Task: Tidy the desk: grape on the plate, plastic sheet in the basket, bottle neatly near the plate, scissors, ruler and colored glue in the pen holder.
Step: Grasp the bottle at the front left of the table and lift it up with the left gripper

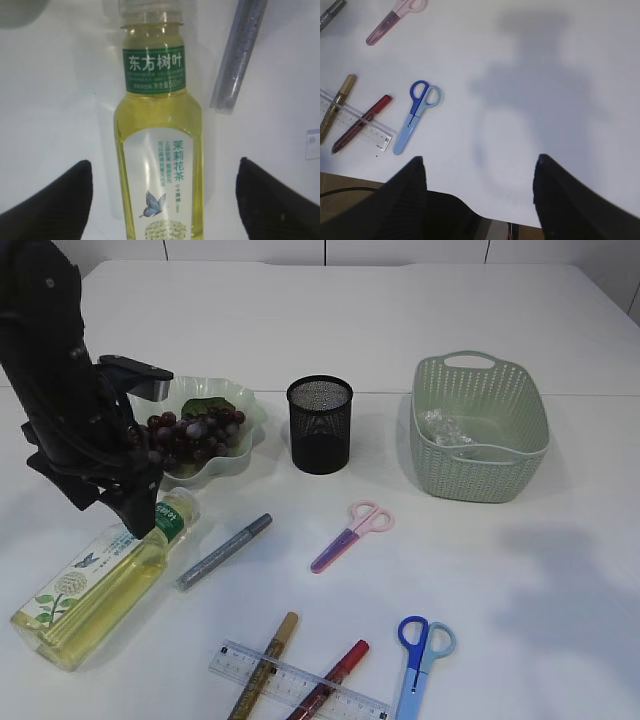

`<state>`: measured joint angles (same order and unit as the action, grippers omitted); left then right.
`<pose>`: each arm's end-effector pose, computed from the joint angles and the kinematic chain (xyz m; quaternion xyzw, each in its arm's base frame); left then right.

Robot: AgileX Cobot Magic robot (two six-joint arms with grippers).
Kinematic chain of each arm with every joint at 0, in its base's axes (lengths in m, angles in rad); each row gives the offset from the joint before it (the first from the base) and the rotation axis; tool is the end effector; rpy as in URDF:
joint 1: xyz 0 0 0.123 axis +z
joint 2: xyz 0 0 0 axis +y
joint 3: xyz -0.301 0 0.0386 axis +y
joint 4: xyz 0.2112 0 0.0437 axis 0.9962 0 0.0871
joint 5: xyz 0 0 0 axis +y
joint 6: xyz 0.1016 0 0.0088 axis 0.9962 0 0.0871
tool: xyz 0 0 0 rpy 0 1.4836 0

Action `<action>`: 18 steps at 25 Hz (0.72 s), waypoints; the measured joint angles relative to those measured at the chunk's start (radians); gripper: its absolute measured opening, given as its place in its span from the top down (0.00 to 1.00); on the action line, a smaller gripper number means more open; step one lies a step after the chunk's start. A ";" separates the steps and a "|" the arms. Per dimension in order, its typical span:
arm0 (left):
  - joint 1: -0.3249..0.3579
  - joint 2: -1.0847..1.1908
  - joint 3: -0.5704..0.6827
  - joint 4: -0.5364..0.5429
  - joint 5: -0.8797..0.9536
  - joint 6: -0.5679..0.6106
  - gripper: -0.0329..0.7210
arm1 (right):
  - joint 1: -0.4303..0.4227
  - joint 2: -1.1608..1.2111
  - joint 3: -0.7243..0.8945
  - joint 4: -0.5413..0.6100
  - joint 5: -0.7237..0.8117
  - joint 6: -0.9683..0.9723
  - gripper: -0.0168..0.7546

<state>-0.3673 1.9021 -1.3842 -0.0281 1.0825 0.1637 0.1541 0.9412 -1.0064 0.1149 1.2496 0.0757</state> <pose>0.3214 -0.1264 0.2267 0.2562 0.9661 -0.0155 0.0274 0.1052 0.0276 0.3562 -0.0332 0.9699 0.0837 0.2261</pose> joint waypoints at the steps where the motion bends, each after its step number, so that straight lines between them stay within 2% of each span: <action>1: 0.000 0.006 0.000 0.002 -0.001 0.000 0.08 | 0.000 0.000 0.000 0.000 0.000 0.000 0.30; 18: 0.000 0.142 -0.006 0.028 -0.025 0.000 0.12 | 0.000 0.000 0.000 0.012 0.000 0.002 0.30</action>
<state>-0.3673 2.0444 -1.3899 0.0000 1.0580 0.1637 0.1541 0.9412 -1.0064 0.1269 1.2496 0.0779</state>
